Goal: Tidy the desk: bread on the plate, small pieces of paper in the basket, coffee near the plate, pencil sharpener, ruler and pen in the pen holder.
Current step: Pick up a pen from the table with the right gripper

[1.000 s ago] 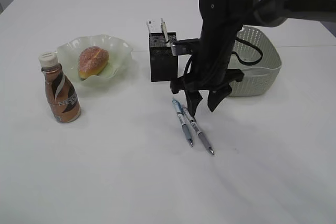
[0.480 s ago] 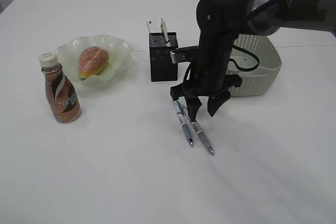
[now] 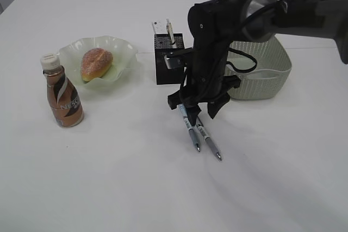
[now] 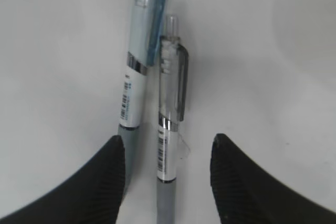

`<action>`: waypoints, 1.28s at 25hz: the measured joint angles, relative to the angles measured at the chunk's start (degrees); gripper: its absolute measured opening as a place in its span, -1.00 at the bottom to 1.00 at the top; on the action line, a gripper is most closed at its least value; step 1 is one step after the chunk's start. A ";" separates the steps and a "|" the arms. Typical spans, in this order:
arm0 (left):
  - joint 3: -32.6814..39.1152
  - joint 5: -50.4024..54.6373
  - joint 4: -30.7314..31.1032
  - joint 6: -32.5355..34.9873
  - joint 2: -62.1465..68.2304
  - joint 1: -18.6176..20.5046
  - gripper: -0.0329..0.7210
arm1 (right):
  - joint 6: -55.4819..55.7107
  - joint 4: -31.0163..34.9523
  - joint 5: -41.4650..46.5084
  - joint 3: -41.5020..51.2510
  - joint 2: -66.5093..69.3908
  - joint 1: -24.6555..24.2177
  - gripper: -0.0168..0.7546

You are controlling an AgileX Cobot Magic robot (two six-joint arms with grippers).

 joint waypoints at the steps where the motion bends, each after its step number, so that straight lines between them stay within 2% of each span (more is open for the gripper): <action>1: 0.00 0.00 0.12 0.00 0.00 0.00 -0.10 | 0.38 -0.29 -0.24 0.00 0.00 0.24 0.12; 32: 0.00 0.86 1.28 0.00 0.00 0.00 -0.10 | 1.14 -2.74 2.10 -0.04 3.15 0.37 0.12</action>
